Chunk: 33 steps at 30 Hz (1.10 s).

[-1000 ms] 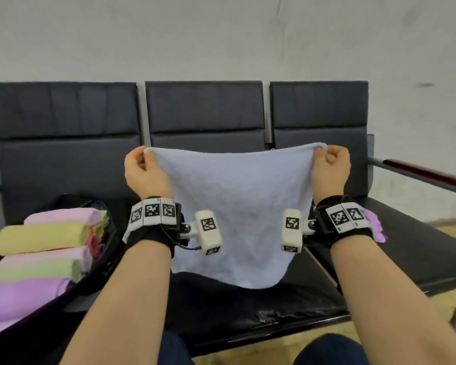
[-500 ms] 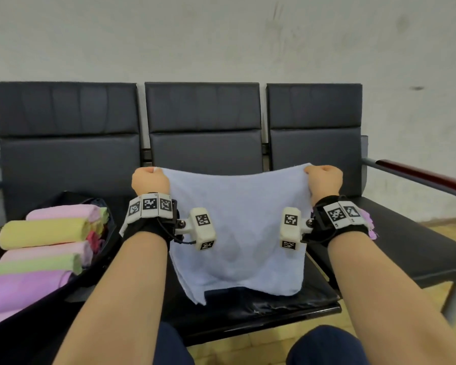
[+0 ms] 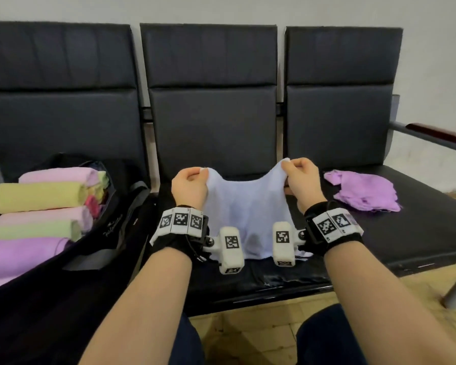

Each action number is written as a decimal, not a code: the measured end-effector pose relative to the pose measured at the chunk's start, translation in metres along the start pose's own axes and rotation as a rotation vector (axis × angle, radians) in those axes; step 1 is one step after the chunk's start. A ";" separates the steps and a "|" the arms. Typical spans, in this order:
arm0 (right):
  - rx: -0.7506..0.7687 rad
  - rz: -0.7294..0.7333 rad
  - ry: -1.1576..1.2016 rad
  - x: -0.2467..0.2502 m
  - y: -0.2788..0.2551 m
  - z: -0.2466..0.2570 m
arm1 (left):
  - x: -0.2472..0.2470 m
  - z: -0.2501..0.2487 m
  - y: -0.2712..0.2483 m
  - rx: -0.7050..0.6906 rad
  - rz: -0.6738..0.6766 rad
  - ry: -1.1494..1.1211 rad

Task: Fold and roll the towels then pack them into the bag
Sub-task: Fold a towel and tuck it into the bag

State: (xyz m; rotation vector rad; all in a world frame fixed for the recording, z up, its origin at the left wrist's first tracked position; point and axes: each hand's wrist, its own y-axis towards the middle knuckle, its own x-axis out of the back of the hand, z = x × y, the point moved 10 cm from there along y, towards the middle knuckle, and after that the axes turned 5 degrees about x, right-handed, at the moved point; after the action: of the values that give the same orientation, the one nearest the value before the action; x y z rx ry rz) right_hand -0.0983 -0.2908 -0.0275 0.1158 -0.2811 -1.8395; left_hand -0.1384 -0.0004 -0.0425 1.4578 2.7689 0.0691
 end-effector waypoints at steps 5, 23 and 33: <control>0.015 0.094 -0.027 -0.026 -0.016 -0.038 | -0.034 0.038 -0.007 0.074 0.185 0.036; 0.252 0.243 0.034 -0.065 -0.052 -0.042 | -0.055 0.035 -0.028 -0.113 0.279 0.254; 0.338 0.185 -0.057 -0.053 -0.055 -0.038 | -0.057 0.030 -0.036 -0.163 0.284 0.245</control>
State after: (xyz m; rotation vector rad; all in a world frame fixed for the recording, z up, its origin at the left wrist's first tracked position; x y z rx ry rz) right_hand -0.1260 -0.2305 -0.0810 0.2635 -0.6219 -1.6012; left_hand -0.1347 -0.0664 -0.0742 1.8966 2.6252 0.4949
